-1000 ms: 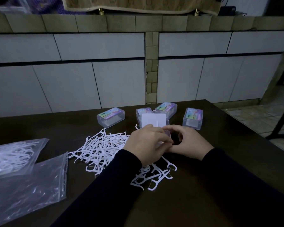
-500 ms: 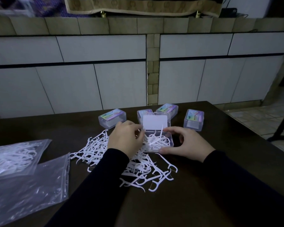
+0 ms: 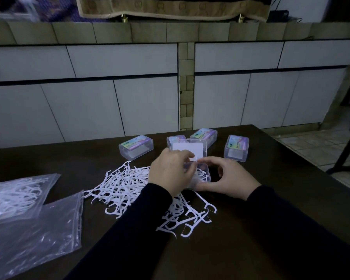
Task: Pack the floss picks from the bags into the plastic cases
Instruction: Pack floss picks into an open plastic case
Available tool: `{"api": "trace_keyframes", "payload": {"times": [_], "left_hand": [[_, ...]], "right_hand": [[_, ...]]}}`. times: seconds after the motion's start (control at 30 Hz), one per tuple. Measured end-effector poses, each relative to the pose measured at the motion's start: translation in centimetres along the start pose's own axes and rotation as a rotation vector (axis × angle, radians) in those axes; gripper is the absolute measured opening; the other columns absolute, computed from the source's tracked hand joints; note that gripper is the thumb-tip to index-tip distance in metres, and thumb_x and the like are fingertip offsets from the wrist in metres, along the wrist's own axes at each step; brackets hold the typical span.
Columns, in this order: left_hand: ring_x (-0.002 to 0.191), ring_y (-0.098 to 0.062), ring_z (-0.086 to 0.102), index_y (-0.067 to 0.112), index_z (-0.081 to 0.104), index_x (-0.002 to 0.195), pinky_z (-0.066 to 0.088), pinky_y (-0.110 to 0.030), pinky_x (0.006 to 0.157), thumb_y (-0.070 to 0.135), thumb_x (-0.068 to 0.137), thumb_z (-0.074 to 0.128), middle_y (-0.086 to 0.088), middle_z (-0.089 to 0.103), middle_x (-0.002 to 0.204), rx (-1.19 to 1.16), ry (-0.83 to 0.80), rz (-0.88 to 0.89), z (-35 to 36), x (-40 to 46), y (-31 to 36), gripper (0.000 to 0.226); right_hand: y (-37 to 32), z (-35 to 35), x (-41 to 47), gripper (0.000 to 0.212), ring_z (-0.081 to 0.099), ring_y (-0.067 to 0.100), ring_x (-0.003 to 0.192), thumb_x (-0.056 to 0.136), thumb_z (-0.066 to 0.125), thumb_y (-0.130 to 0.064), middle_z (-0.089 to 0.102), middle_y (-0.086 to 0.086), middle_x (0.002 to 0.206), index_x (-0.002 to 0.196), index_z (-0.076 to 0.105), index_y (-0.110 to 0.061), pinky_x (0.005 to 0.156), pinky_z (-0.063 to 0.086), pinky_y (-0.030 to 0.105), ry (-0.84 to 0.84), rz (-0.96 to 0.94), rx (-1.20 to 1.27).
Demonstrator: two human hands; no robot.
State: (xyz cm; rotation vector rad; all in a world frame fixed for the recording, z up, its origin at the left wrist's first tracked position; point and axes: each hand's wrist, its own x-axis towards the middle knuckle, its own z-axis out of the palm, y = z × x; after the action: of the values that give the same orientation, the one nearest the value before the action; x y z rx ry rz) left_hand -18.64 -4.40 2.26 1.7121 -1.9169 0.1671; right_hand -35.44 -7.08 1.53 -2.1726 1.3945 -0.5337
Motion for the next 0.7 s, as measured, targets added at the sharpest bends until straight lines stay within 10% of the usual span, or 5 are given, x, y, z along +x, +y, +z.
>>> {"api": "trace_keyframes", "payload": {"times": [0.53,0.7], "left_hand": [[0.087,0.002,0.064,0.029,0.073,0.098,0.053,-0.024,0.082,0.028,0.083,0.072,0.014,0.071,0.091,-0.696,-0.011,-0.273,-0.8,0.8,-0.1,0.015],[0.088,0.003,0.057,0.033,0.073,0.1,0.048,-0.023,0.082,0.03,0.087,0.067,0.019,0.068,0.097,-0.448,-0.036,-0.074,-2.3,0.3,-0.3,0.015]], "right_hand": [[0.4,0.2,0.2,0.084,0.047,0.008,0.118,0.055,0.072,-0.072,0.052,-0.016,0.133,0.13,0.047,-0.045,0.103,0.042,0.046,-0.015,-0.006,0.03],[0.5,0.2,0.2,0.085,0.044,0.016,0.122,0.055,0.072,-0.073,0.05,-0.014,0.136,0.131,0.044,-0.047,0.104,0.041,0.047,-0.033,0.032,0.03]]}}
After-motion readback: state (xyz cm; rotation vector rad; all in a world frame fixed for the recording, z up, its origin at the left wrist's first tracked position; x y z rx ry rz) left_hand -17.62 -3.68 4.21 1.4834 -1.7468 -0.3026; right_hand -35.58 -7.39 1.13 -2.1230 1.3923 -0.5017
